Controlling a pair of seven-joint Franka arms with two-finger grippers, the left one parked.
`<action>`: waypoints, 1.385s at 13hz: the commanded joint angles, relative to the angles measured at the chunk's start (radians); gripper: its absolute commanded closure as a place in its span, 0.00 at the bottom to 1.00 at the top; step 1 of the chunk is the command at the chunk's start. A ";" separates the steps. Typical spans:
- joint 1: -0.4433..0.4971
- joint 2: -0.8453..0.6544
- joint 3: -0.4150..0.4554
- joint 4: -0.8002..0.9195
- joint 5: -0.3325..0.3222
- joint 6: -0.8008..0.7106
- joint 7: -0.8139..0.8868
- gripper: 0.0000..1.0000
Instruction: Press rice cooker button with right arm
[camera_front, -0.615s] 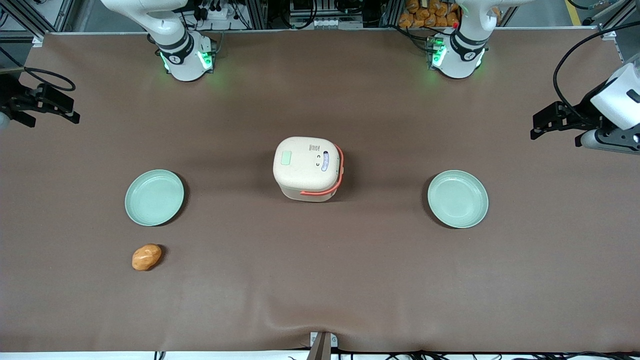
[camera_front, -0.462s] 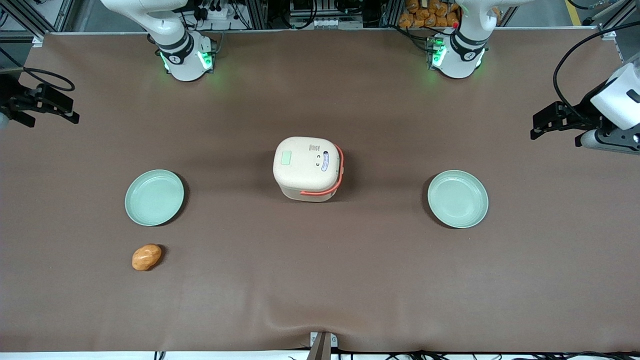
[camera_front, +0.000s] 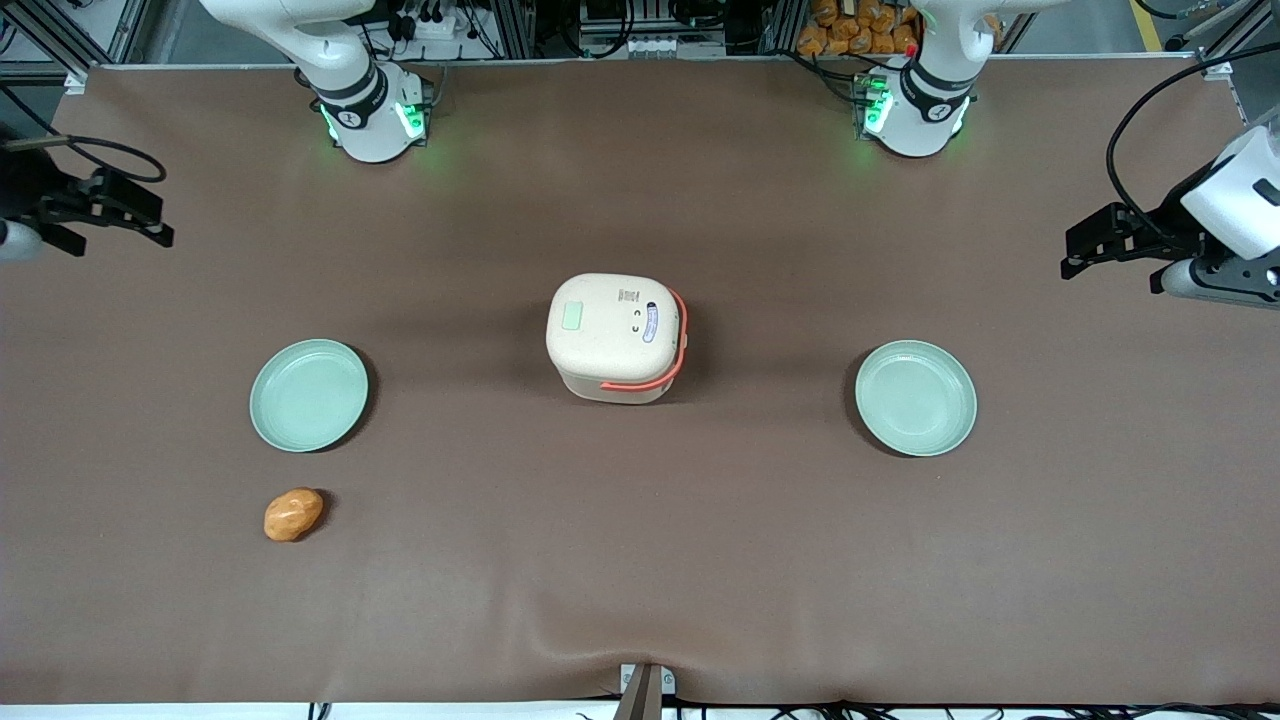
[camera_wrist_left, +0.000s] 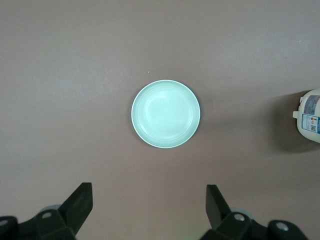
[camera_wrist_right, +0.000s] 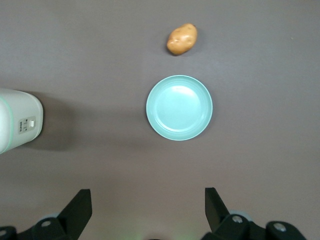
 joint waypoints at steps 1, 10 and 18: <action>0.070 -0.007 -0.011 -0.016 0.013 0.016 0.075 0.00; 0.330 0.202 0.171 -0.016 0.041 0.246 0.696 0.85; 0.450 0.357 0.173 -0.029 0.007 0.425 0.831 1.00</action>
